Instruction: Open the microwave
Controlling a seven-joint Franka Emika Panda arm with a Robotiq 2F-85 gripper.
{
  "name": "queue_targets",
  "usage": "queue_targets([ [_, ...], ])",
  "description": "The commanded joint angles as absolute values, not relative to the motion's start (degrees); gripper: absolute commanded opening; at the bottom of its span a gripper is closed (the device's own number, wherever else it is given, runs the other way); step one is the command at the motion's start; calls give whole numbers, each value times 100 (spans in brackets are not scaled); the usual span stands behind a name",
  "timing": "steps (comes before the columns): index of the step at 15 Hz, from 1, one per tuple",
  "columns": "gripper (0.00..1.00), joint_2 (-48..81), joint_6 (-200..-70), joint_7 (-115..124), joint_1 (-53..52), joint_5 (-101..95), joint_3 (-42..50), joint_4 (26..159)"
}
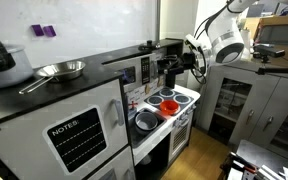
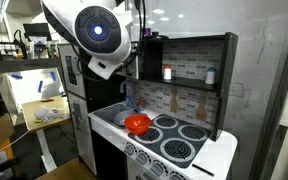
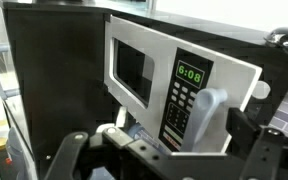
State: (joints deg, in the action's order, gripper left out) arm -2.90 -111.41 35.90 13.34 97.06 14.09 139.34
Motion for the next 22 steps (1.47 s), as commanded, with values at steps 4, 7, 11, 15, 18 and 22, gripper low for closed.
queue_targets([
  [4,100,-286,-11254,3322,1326,9821,1331,13841],
  [7,100,-257,-11212,3342,1342,9827,1351,13859],
  [11,100,-233,-11219,3359,1375,9841,1396,13977],
  [15,100,-175,-11269,3307,1439,9890,1484,14050],
  [18,100,-43,-11289,3253,1466,9910,1542,13924],
  [22,100,134,-11225,3174,1462,9967,1571,13731],
])
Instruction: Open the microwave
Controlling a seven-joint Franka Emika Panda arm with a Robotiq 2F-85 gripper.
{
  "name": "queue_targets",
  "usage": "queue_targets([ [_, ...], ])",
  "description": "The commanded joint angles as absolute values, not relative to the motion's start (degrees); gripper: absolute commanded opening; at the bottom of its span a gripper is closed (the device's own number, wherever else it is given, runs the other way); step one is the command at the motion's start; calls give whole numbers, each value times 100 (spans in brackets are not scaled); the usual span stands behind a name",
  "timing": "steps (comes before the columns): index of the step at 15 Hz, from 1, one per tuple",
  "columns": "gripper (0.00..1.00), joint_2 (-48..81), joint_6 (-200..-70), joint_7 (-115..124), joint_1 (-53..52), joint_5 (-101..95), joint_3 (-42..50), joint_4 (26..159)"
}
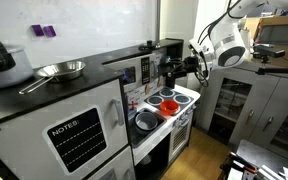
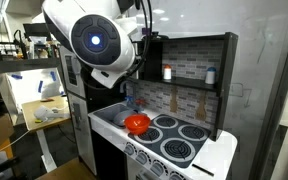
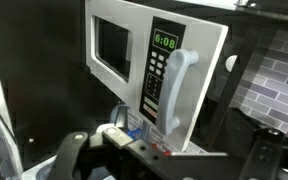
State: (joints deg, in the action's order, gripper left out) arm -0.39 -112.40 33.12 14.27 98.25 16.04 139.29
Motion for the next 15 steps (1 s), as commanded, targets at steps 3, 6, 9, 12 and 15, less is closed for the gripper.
queue_targets([
  [3,100,309,-11098,3210,1458,9892,1568,13488],
  [6,100,512,-10910,3239,1422,9835,1518,13167],
  [9,100,726,-10500,3333,1388,9627,1451,12840],
  [12,100,964,-9795,3537,1414,9251,1430,12567],
  [15,100,1144,-9330,3718,1447,8907,1467,12420],
])
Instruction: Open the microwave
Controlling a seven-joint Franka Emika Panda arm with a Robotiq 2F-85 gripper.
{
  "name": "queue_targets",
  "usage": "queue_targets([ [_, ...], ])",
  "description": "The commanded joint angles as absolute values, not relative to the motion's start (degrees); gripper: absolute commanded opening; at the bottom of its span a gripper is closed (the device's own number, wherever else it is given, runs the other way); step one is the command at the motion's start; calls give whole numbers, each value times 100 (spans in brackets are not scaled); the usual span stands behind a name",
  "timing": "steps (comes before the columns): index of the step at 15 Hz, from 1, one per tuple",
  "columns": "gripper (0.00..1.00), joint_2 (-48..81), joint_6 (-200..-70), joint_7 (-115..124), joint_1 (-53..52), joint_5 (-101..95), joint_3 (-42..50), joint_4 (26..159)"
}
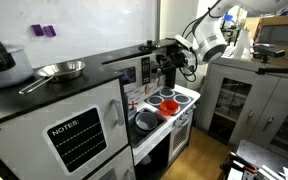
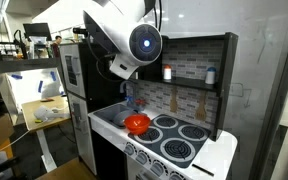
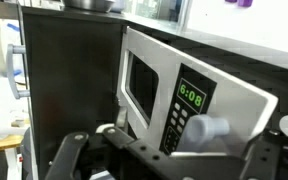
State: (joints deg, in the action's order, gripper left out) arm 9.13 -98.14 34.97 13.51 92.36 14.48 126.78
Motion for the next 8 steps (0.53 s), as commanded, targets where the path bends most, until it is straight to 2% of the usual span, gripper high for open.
queue_targets([
  [1,100,1189,-9202,3751,1462,8800,1480,12388],
  [8,100,1217,-8870,3842,1472,8289,1552,12355],
])
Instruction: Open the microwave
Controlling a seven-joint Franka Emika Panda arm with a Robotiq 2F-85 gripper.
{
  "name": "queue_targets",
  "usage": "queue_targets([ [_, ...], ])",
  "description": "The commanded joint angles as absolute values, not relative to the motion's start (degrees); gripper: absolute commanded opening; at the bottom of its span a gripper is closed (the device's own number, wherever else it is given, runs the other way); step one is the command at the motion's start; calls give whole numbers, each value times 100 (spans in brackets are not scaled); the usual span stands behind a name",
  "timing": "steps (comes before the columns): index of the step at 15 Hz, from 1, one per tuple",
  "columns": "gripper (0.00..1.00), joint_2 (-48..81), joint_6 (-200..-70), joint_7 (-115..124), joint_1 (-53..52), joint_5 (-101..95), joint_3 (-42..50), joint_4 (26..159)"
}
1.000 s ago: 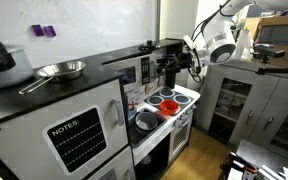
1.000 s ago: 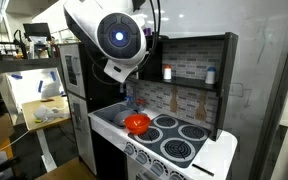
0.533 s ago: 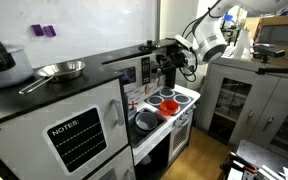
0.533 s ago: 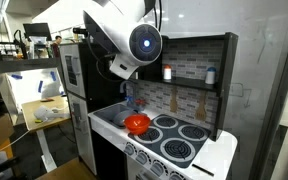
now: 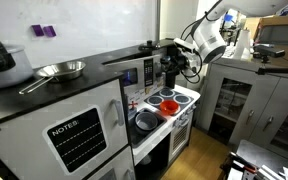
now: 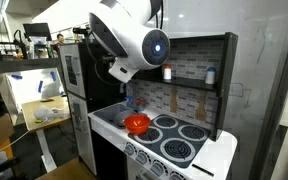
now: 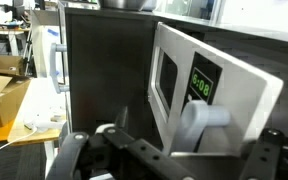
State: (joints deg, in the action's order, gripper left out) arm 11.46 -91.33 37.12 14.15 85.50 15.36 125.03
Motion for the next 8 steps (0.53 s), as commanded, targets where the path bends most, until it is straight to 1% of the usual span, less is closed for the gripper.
queue_targets([
  [1,100,1181,-8865,3838,1463,8210,1557,12383],
  [8,100,894,-8847,3736,1436,7836,1573,12709],
])
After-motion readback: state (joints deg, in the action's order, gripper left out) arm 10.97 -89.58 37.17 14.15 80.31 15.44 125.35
